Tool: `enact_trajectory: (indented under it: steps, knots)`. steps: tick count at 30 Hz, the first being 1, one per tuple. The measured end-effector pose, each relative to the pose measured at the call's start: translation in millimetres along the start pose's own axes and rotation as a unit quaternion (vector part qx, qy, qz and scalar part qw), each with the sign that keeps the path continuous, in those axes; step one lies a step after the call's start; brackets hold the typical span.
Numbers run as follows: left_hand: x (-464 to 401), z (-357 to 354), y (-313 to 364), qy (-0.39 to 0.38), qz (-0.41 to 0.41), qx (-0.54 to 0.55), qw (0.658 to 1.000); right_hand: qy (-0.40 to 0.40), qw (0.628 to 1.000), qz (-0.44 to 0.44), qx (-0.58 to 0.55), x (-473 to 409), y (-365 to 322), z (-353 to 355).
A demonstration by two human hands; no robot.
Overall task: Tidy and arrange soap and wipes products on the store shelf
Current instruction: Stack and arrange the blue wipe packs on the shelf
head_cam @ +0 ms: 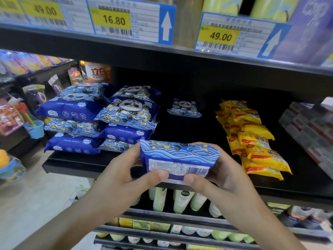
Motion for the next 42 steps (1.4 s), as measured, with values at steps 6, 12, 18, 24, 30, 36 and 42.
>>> enact_trajectory:
  steps: [6, 12, 18, 24, 30, 36, 42]
  knots:
    - [-0.4, 0.7, -5.9, 0.017, 0.010, 0.016, 1.000, 0.019, 0.997, -0.063, -0.036, -1.7, 1.0, -4.6]
    - [0.1, 9.4, -7.8, 0.060, -0.109, -0.080, 0.989, 0.048, 0.987, -0.149, -0.049, -1.9, 2.1, -4.1]
    - [1.6, 15.1, -11.3, 0.026, -0.228, -0.291, 0.929, 0.045, 0.968, -0.230, -0.085, -5.5, 0.9, -6.6]
    - [-2.4, 8.7, -8.6, 0.021, -0.300, -0.304, 0.904, 0.031, 0.950, -0.287, -0.120, -7.7, 0.2, -10.2]
    - [-1.8, 4.5, -8.9, 0.034, -0.314, -0.284, 0.905, 0.029, 0.942, -0.309, -0.126, -8.2, 1.1, -9.1]
    - [1.6, 1.3, -14.0, 0.035, -0.241, -0.240, 0.940, 0.032, 0.935, -0.326, -0.135, -8.2, 0.8, -5.5]
    - [0.0, -4.7, -16.3, 0.028, -0.160, -0.182, 0.970, 0.069, 0.955, -0.282, -0.065, -6.2, 2.0, 1.0]
Point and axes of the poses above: each hand's wrist, its own x-axis away from the middle knuckle, its own z-axis out of the back of the hand, y = z × x, the point moved 1 cm from there along -x, towards the middle knuckle, and after that the axes turned 14 degrees about y, right-handed, at the moved point
